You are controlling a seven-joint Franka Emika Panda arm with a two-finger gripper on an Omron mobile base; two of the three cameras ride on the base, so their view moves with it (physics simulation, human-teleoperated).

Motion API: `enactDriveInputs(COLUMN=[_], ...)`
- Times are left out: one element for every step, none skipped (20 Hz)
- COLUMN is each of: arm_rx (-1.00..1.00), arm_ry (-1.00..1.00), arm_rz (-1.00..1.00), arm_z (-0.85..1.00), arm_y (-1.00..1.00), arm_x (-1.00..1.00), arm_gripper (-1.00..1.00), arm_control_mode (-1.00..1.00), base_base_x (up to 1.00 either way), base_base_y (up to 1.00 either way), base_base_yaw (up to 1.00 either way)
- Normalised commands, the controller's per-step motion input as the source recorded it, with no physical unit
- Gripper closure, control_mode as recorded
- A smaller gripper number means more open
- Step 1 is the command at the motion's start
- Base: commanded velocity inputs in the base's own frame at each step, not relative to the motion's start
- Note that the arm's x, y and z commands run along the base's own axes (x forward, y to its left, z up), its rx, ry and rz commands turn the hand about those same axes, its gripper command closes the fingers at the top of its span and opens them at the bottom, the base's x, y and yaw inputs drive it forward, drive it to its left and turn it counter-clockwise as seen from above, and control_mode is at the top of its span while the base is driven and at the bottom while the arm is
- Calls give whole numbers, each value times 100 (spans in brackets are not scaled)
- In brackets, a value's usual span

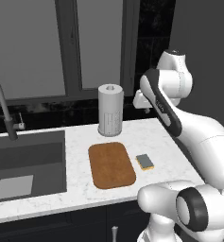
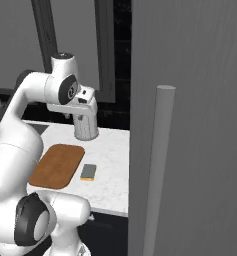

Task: Pick up the sponge from the counter and clean the cutting board by briefly scrubbing or pressing down on the cutting board. Once finished, release the sponge.

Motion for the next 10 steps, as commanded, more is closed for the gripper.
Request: enactDriveInputs(arm_rx=[0, 0, 0, 0, 0, 0, 0, 0, 0, 0], arm_ry=[0, -5, -19, -23, -30, -32, -33, -31, -31, -28], arm_rz=[0, 0, -1, -1, 0, 0, 0, 0, 0, 0], arm_z=[0, 0, 0, 0, 0, 1, 9, 12, 14, 13], arm_y=[0, 0, 0, 0, 0, 0, 0, 0, 0, 0], arm_x=[-3, -16, -41, -44, -56, -60, -61, -61, -62, -58], arm_gripper=[-100, -100, -100, -100, -100, -100, -100, -100, -100, -100], arm_control_mode=[-100, -100, -100, -100, -100, -100, -100, -100, -100, -100], base_base_x=[0, 0, 0, 0, 0, 0, 0, 0, 0, 0], base_base_y=[0, 0, 0, 0, 0, 0, 0, 0, 0, 0], base_base_yaw=[0, 0, 0, 0, 0, 0, 0, 0, 0, 0])
